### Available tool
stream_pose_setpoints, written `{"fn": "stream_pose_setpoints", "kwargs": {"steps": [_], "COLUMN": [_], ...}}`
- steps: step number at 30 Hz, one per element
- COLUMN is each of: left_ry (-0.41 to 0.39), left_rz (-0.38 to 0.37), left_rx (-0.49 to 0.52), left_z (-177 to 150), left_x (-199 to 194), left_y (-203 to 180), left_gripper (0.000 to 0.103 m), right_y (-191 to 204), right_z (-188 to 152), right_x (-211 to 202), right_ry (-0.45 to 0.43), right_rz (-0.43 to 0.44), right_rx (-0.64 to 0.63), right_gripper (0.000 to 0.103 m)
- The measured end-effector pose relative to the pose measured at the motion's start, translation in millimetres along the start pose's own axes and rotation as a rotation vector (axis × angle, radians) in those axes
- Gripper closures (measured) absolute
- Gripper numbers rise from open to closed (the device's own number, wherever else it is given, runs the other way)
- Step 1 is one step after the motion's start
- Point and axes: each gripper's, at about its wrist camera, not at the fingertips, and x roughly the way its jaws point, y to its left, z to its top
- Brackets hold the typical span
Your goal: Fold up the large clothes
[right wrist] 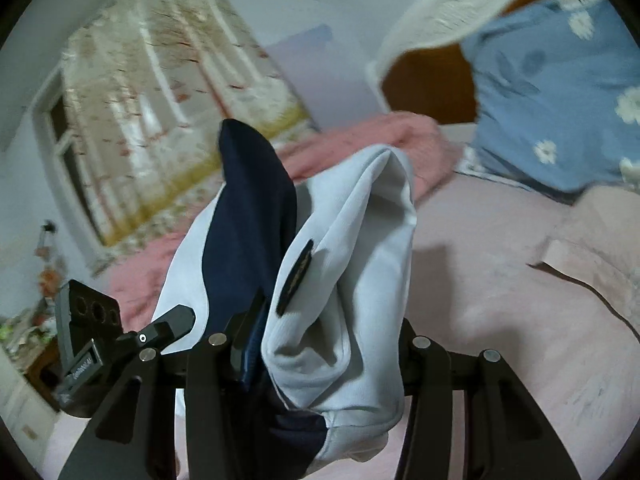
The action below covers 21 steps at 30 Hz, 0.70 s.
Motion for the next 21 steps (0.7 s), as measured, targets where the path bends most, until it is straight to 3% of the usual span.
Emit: {"fn": "stream_pose_setpoints", "kwargs": {"steps": [4,6,10,12,14,17,20,21], "left_ry": [0.123,0.129,0.133,0.125,0.072,-0.008,-0.139,-0.196], "left_rz": [0.071,0.074,0.118,0.157,0.287,0.422,0.474,0.494], "left_rx": [-0.082,-0.126,-0.078,-0.057,0.065,0.245,0.286,0.289], "left_z": [-28.0,-36.4,-33.2,-34.1,-37.2,-43.4,-44.2,-43.0], "left_x": [56.1,57.5,51.3,48.0,41.7,12.6,-34.7,-48.8], "left_y": [56.8,69.6,62.0,57.5,35.0,6.4,-6.2,-10.2], "left_gripper": [0.037,0.035,0.032,0.023,0.013,0.013,0.013,0.013], "right_y": [-52.6,-70.5,-56.0,-58.0,-50.9,-26.4,1.9,9.2], "right_z": [-26.4,-40.7,-37.1,-41.8,-41.2,-41.2,-35.8,-33.5], "right_x": [54.6,77.5,75.7,73.2,62.3,43.2,14.4,0.7], "right_ry": [0.114,0.189,0.157,0.144,0.126,0.07,0.011,-0.024], "right_rz": [-0.082,-0.123,-0.181,-0.181,-0.193,-0.262,-0.261,-0.25], "right_rx": [0.061,0.087,0.031,0.038,0.012,-0.115,-0.176,-0.158], "right_gripper": [0.053,0.052,0.049,0.046,0.039,0.036,0.035,0.026]}}
